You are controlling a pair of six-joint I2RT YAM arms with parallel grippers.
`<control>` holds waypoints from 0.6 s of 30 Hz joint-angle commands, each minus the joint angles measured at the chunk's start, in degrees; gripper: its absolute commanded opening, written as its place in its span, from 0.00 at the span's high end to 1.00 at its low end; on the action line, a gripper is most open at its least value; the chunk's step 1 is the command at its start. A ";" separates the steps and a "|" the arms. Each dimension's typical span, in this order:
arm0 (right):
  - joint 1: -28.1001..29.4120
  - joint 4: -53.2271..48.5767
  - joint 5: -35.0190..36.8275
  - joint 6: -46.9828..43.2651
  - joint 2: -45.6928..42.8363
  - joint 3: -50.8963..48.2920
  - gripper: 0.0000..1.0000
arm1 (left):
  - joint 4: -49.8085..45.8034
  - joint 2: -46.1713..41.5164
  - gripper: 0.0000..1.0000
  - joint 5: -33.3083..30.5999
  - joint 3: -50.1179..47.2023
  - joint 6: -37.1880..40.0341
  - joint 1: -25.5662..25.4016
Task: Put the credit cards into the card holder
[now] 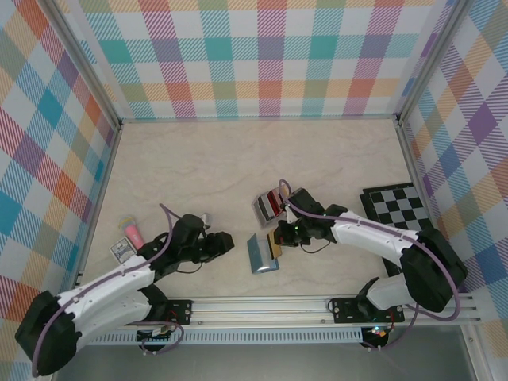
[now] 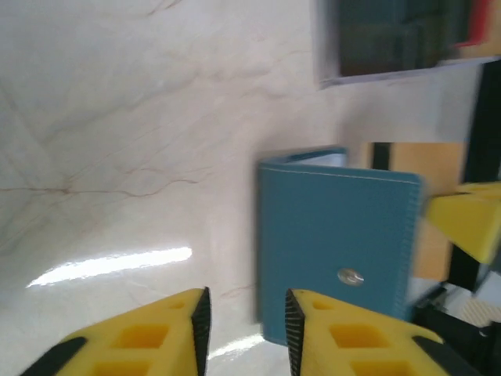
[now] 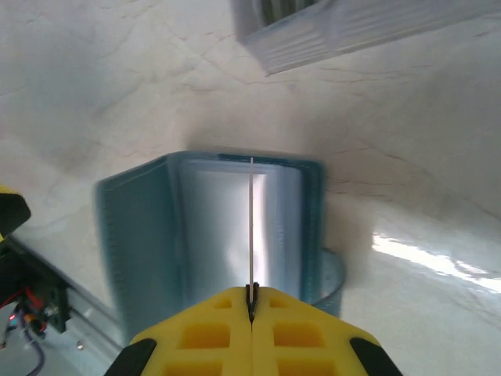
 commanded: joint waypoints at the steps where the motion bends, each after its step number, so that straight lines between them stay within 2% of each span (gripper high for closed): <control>1: -0.13 6.69 -8.37 0.04 -1.01 -0.45 0.97 | -3.51 -2.05 0.44 -1.22 2.20 -1.80 -0.09; 5: -0.06 8.36 -10.14 0.79 -1.40 -0.71 0.98 | -1.29 2.70 0.31 2.00 4.10 -2.32 -1.45; 8: -0.06 9.23 -11.49 1.13 -0.89 -0.89 0.98 | 0.86 7.25 0.27 2.70 6.55 -1.38 -3.49; 12: -0.06 14.43 -14.87 4.16 0.60 -2.21 0.98 | 4.05 12.02 0.24 3.68 7.93 -1.84 -4.08; 18: -0.07 17.64 -16.20 6.65 2.15 -3.00 0.99 | 6.28 13.29 0.23 3.66 6.77 -2.99 -4.38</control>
